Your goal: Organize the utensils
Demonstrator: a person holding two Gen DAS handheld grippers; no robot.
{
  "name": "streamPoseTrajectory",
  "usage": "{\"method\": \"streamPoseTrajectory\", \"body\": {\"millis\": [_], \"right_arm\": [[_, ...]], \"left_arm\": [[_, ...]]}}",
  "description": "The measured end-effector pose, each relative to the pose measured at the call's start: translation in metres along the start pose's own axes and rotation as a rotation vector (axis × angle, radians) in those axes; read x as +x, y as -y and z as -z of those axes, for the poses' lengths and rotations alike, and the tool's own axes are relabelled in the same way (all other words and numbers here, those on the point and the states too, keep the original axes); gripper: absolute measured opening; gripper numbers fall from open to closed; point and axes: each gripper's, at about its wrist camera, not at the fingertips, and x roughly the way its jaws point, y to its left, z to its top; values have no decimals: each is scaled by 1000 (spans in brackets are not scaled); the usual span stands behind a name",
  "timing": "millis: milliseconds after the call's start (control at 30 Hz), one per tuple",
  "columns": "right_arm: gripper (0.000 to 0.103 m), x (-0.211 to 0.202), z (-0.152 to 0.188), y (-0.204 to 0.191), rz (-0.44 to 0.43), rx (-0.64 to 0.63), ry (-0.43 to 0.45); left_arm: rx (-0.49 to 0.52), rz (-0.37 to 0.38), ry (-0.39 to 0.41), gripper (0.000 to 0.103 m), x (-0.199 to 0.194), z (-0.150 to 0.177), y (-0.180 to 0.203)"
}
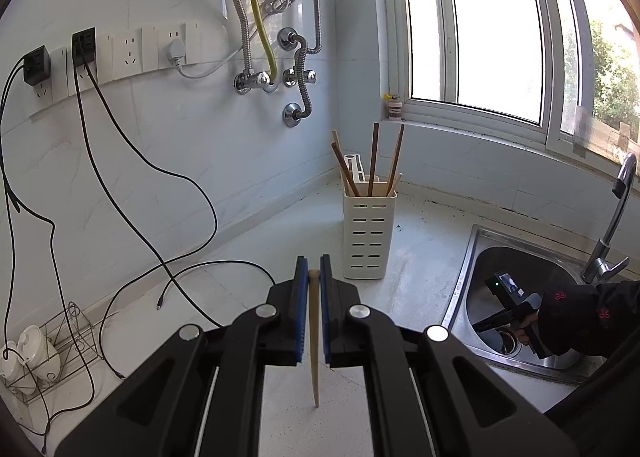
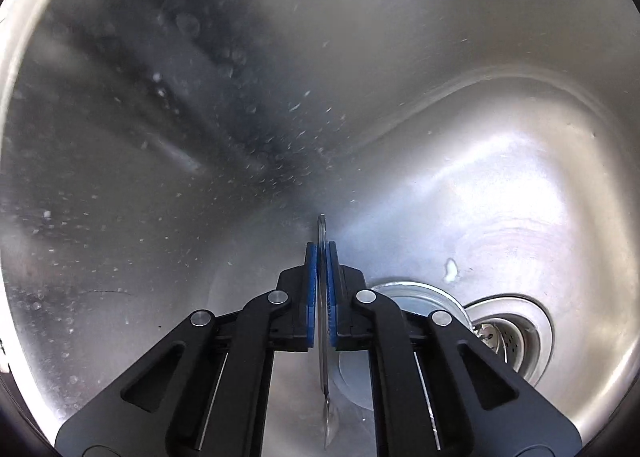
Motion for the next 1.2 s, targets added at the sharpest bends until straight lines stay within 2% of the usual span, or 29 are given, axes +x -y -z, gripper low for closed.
{"method": "streamPoseTrajectory", "body": {"millis": [167,300,500,667,800,833,1000,1200], "right_arm": [[4,-36,17,1,6,17,82],[4,-76,31,-2,57,-1,186],[4,-137,51,-24,128,-34,342],[4,-205,62,-64,103,-94,518],[4,-257,53,-95,31,-129,687],[4,-265,37,-115,11,-139,724],[4,-322,-2,-162,-77,-206,903],[4,-359,-42,-209,-148,-231,1090]], "left_arm": [[-8,17,18,6,-1,0,-4],[-14,50,55,6,-7,-4,-7],[-24,107,106,6,-3,-16,-10],[16,166,160,6,10,-38,-1],[32,224,213,6,21,-59,8],[35,219,234,6,23,-65,10],[33,233,333,6,31,-103,16],[10,233,438,6,34,-144,20]]}}
